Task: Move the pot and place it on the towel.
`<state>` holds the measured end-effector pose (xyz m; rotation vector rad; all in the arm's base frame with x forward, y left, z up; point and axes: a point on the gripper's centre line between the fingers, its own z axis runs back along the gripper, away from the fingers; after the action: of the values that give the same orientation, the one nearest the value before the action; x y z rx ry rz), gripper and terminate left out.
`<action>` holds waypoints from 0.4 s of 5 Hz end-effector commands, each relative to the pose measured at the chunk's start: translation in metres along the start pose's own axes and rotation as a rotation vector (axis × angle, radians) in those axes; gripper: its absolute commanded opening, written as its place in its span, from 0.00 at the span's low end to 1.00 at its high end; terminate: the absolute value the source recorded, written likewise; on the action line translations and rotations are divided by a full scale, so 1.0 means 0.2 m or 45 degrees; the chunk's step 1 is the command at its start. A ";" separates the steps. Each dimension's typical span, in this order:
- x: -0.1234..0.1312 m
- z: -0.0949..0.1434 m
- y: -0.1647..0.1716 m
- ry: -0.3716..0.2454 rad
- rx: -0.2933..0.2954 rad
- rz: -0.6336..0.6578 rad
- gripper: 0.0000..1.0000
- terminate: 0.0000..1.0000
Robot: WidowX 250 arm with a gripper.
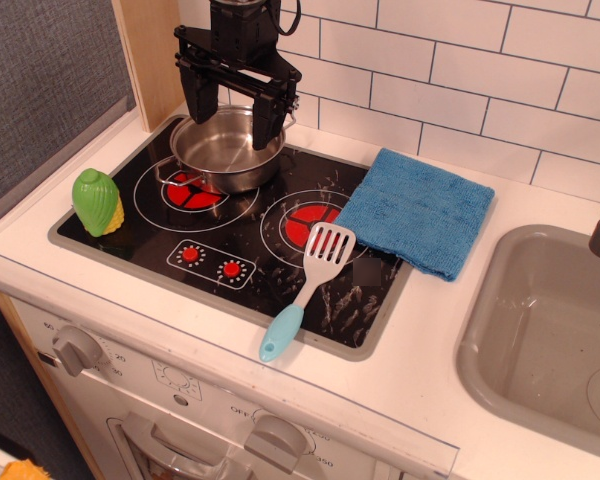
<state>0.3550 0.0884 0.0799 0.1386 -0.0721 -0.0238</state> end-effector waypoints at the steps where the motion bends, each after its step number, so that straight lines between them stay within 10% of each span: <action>1: 0.00 0.00 0.00 0.000 0.000 0.000 1.00 0.00; 2: 0.02 -0.05 -0.02 -0.041 0.005 -0.036 1.00 0.00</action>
<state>0.3590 0.0856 0.0573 0.1355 -0.0760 -0.0460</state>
